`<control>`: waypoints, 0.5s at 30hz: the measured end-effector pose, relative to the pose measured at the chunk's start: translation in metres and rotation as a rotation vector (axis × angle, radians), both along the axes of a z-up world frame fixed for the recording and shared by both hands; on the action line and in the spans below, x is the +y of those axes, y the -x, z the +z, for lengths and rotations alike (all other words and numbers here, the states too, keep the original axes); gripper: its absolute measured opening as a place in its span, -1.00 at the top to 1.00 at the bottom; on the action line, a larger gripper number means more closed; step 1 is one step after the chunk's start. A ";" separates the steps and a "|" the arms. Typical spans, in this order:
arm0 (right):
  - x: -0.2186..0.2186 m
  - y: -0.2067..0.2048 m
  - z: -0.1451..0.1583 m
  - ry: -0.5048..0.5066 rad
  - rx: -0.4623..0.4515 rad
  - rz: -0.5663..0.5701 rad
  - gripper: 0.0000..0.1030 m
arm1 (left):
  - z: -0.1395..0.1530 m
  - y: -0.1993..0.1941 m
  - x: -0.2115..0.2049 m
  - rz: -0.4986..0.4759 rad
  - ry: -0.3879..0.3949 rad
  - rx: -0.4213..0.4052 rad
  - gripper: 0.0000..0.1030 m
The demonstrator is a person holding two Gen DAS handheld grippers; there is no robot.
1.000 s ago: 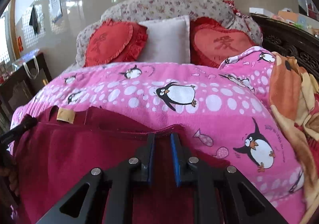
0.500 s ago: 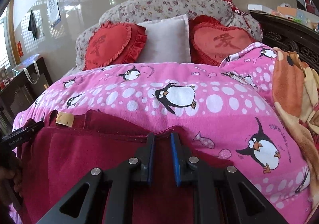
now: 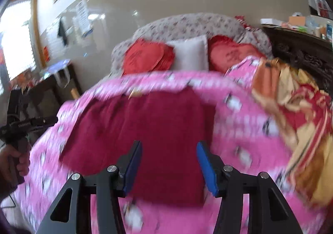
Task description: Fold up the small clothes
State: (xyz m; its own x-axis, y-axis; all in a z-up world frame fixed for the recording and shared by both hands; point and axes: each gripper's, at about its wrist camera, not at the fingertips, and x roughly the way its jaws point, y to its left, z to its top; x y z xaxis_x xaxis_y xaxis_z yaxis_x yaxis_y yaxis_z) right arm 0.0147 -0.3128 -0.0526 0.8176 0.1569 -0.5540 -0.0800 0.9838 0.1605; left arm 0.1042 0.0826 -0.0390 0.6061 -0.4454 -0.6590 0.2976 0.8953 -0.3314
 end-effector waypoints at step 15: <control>0.035 0.013 -0.077 0.022 0.215 0.105 -0.02 | -0.075 0.024 -0.005 -0.036 0.375 0.184 -0.79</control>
